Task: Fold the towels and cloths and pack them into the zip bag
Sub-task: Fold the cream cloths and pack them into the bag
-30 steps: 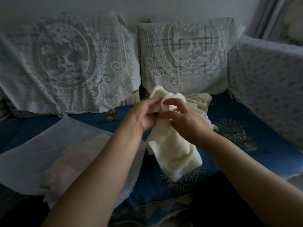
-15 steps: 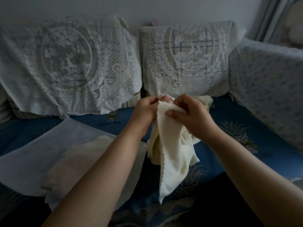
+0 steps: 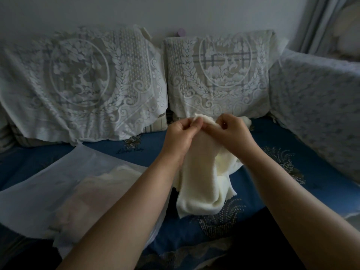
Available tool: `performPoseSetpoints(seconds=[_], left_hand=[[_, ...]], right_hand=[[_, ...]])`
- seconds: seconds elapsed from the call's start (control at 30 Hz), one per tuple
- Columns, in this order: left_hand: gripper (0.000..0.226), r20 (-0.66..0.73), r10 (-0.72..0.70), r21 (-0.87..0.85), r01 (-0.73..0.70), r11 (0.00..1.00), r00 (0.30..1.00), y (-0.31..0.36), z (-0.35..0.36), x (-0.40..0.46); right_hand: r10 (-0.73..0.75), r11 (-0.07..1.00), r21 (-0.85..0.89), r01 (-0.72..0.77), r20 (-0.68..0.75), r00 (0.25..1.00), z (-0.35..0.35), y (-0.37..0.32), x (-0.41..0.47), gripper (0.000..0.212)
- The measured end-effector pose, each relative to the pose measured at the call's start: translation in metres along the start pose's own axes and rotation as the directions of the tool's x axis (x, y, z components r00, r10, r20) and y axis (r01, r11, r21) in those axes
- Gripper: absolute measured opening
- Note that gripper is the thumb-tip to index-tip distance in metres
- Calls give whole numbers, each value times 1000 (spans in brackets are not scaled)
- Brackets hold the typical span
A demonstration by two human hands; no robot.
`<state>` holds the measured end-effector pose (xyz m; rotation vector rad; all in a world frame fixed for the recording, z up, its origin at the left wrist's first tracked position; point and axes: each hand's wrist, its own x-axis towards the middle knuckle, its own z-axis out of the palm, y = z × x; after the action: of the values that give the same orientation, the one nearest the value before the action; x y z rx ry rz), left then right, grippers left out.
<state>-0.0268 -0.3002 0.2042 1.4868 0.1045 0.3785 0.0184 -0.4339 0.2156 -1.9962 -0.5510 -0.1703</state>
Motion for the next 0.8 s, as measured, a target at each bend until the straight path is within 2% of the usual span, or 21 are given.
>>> performPoseSetpoints(seconds=[0.1, 0.27, 0.33, 0.4, 0.47, 0.53, 0.6, 0.63, 0.7, 0.73, 0.8], left_hand=[[20, -166, -17, -7, 16, 1000, 986, 9, -1, 24], [20, -399, 95, 170, -29, 985, 912, 36, -29, 81], [23, -464, 91, 199, 4, 980, 881, 36, -45, 100], [29, -470, 94, 251, 32, 967, 878, 33, -54, 110], [32, -439, 95, 305, 48, 951, 893, 28, -54, 114], [32, -413, 101, 329, 45, 943, 905, 24, -51, 115], [31, -418, 129, 339, 23, 940, 899, 23, -51, 115], [30, -428, 148, 348, 12, 937, 891, 23, -52, 115], [29, -447, 190, 373, -11, 928, 874, 24, -56, 117], [29, -450, 212, 391, -22, 920, 868, 24, -58, 118], [26, -442, 252, 450, -31, 893, 861, 22, -62, 118]], right_hand=[[34, 988, -153, 3, 242, 970, -10, 7, -1, 45], [53, 988, -150, 45, 596, 801, -46, 8, -20, 59], [17, 993, -95, 76, 729, 684, -62, 3, -27, 42], [-27, 997, -21, 73, 806, 592, -75, -5, -31, 20], [-70, 997, 34, 75, 829, 555, -85, -14, -30, 26], [-56, 993, -11, 117, 832, 552, -90, -24, -27, 44], [50, 972, -179, 150, 787, 615, -89, -29, -22, 57], [101, 944, -280, 175, 750, 653, -88, -28, -19, 56], [109, 864, -414, 287, 710, 696, -85, -24, -15, 35], [91, 834, -447, 324, 691, 717, -84, -23, -14, 25], [46, 793, -480, 376, 662, 749, -83, -25, -16, 20]])
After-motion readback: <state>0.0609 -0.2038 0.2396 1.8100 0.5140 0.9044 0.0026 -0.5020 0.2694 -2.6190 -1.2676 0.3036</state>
